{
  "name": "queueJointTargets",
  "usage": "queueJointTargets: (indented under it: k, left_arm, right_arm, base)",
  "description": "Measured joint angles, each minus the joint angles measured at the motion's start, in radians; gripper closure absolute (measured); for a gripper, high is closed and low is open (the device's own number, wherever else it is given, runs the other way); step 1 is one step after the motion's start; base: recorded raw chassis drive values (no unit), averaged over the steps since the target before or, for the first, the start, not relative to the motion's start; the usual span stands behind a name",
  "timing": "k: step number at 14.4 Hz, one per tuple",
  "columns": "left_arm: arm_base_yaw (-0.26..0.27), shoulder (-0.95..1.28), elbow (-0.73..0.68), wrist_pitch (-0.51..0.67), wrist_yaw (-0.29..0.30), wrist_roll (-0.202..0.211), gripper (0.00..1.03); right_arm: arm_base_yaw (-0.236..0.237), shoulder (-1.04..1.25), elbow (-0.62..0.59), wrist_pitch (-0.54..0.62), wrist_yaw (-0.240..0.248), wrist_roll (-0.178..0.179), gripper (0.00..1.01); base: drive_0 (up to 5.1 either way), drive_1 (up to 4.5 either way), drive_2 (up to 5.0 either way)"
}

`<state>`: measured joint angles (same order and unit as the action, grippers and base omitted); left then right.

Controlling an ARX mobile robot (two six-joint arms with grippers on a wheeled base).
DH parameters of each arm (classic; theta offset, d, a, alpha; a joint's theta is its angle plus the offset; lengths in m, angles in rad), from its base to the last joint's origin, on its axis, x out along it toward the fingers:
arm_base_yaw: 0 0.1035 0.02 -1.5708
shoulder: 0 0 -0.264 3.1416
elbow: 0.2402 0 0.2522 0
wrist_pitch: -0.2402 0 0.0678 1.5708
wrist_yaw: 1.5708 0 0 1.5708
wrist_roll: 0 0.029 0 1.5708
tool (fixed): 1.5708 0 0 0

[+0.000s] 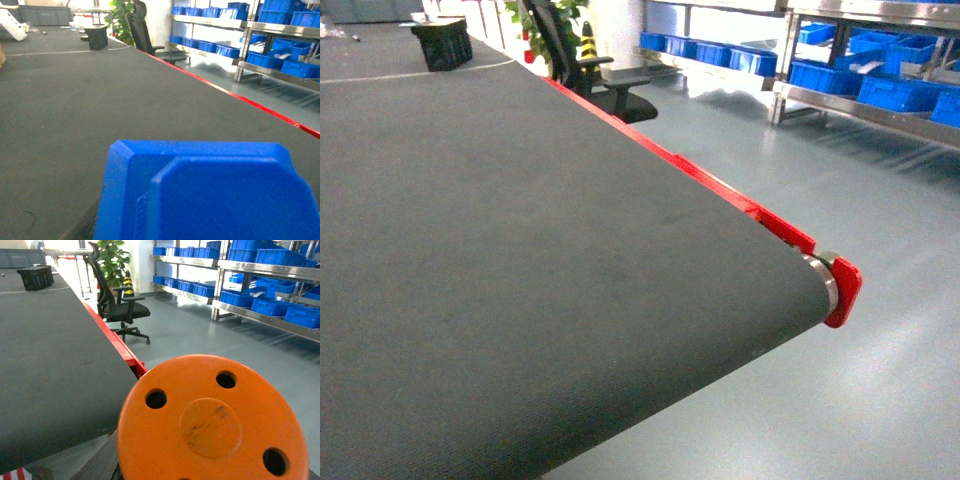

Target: Sort blue parts and orange caps into right shelf containers

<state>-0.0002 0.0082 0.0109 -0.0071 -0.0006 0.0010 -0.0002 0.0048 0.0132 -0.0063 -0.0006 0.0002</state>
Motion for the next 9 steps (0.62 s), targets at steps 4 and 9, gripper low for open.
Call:
queueJointTargets:
  k: [4,9]
  left_arm:
    - [0.0,0.0,0.0,0.0,0.0,0.0,0.6]
    - [0.0,0.0,0.0,0.0,0.0,0.0,0.6]
  right_arm:
    - [0.0,0.0,0.0,0.0,0.0,0.0,0.56]
    - [0.0,0.0,0.0,0.0,0.0,0.0,0.56]
  base:
    - [-1.5,-1.5,-1.5]
    - [-1.6,-1.6,-1.6]
